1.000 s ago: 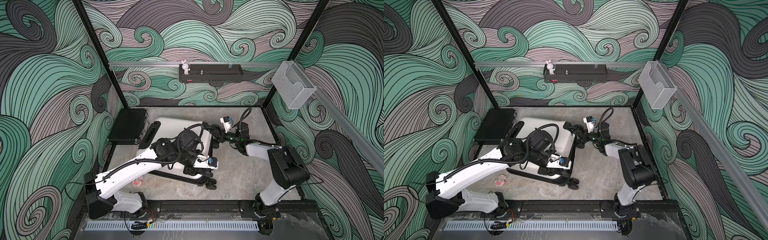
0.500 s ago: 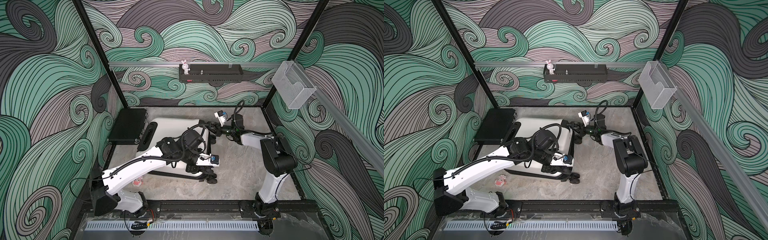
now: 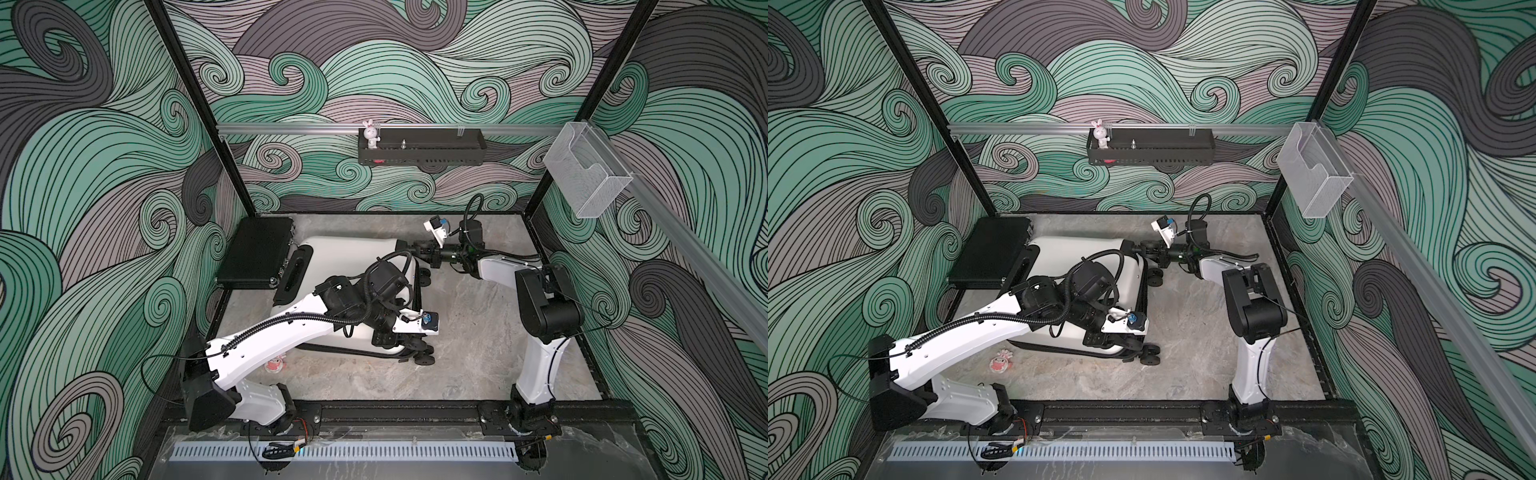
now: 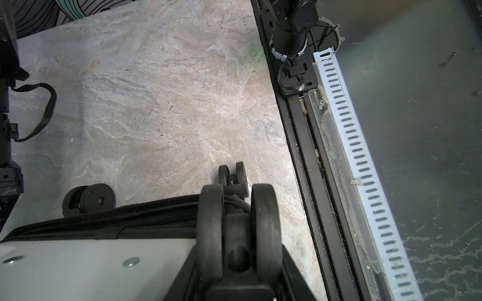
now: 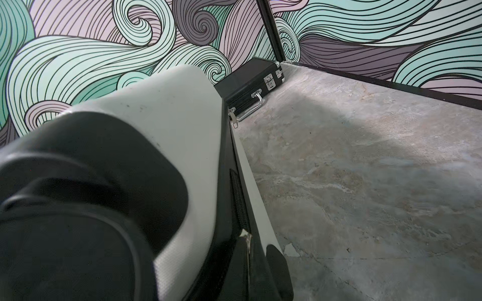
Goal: Open the suitcase zippers
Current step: Place the suitcase at the center of the board.
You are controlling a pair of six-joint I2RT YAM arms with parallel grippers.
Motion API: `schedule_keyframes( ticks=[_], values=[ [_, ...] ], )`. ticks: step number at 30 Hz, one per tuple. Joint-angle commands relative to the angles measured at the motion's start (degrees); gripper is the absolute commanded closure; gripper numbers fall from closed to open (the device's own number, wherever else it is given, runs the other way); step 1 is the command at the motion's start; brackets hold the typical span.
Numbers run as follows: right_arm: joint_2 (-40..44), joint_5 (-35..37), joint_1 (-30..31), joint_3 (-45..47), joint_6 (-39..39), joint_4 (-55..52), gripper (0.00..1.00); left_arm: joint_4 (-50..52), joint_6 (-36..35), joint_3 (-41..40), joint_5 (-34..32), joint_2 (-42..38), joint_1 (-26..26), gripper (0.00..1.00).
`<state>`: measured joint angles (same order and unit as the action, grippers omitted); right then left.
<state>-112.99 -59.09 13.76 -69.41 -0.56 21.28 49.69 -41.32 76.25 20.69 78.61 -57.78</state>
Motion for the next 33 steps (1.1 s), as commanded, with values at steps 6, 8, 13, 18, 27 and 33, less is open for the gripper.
schedule_keyframes(
  ticks=[6, 8, 13, 18, 27, 33],
  values=[
    [-3.4, 12.5, -1.5, -6.9, -7.1, 0.5, 1.00, 1.6, -3.9, 2.4, 19.5, -1.4, -6.8, 1.00],
    [-3.9, 10.6, -1.5, -6.9, -7.4, 0.9, 1.00, 2.2, -3.9, 3.4, 19.6, -0.8, -7.0, 1.00],
    [-3.7, 12.8, -2.1, -5.5, -5.9, 3.3, 1.00, 2.3, -4.0, 4.0, 19.8, 0.0, -7.3, 1.00],
    [-3.2, 16.8, -3.0, -4.4, -2.9, 7.1, 1.00, 1.8, -3.4, 3.8, 16.5, 0.2, -7.6, 1.00],
    [5.1, 21.4, -9.0, 9.9, 3.9, 19.9, 1.00, -0.3, -5.6, -1.9, -2.4, -6.1, -6.8, 1.00],
    [13.4, 24.1, -12.0, 19.5, 2.7, 20.9, 1.00, -2.8, -5.0, -5.6, -9.2, -10.1, -4.6, 0.97]
  ],
)
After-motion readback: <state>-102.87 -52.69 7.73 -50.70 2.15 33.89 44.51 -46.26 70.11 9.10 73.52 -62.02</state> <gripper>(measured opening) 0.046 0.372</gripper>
